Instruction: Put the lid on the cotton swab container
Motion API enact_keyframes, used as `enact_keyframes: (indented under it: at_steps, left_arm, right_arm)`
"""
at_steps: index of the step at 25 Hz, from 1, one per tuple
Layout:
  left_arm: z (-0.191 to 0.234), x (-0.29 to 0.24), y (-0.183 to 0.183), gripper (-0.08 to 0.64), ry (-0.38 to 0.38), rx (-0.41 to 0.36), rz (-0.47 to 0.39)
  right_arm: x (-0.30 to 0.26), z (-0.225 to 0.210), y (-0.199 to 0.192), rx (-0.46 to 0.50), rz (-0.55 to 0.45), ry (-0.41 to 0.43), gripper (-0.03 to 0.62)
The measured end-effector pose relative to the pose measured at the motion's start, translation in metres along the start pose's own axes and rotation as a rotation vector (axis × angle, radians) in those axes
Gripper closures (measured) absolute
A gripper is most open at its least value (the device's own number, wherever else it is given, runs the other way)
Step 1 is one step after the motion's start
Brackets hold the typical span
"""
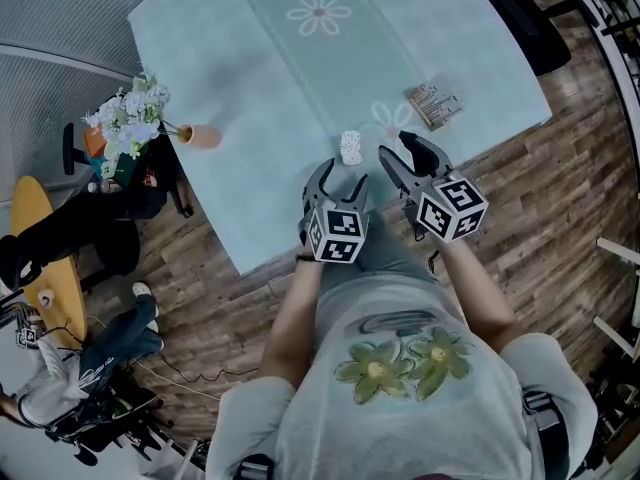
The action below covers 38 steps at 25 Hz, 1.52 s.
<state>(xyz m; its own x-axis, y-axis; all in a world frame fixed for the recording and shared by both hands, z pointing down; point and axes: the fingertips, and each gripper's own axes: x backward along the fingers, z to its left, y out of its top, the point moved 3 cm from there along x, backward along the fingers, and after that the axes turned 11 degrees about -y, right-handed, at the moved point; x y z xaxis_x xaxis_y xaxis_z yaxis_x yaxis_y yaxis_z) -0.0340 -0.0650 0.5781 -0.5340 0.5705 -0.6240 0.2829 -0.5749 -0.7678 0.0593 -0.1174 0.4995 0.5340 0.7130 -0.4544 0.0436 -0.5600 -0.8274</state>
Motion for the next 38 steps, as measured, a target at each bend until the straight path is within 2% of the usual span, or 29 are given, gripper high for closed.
enact_keyframes:
  at_steps: [7,9,16,19,21,22,26,30,38]
  left_arm:
    - [0.004,-0.013,-0.002,0.262,-0.010,0.012,0.016]
    - [0.005,-0.016,-0.003,0.262,-0.011,0.014,0.021]
    - [0.007,-0.022,-0.006,0.262,-0.026,0.030,0.035]
    - [0.005,-0.024,-0.008,0.262,-0.040,0.029,0.042]
    - [0.004,-0.026,-0.008,0.267,-0.049,0.024,0.046]
    - [0.004,-0.027,-0.008,0.295,-0.052,0.022,0.048]
    - [0.005,-0.028,-0.007,0.303,-0.052,0.028,0.044]
    - [0.010,-0.026,-0.008,0.371,-0.035,0.026,0.055]
    - [0.009,-0.026,-0.009,0.376,-0.031,0.012,0.066]
  right_arm:
    - [-0.013,-0.006,-0.015,-0.075,0.050,0.024,0.380]
    - [-0.015,-0.007,-0.019,-0.110,0.059,0.035,0.408]
    - [-0.025,-0.007,-0.032,-0.177,0.107,0.057,0.408]
    - [-0.025,-0.006,-0.035,-0.203,0.110,0.073,0.430]
    - [-0.026,-0.005,-0.036,-0.208,0.110,0.079,0.434]
    - [-0.027,-0.006,-0.036,-0.208,0.111,0.079,0.436]
    - [-0.028,-0.005,-0.036,-0.213,0.117,0.092,0.448]
    - [-0.028,-0.001,-0.035,-0.230,0.122,0.112,0.483]
    - [-0.028,0.001,-0.034,-0.235,0.142,0.123,0.483]
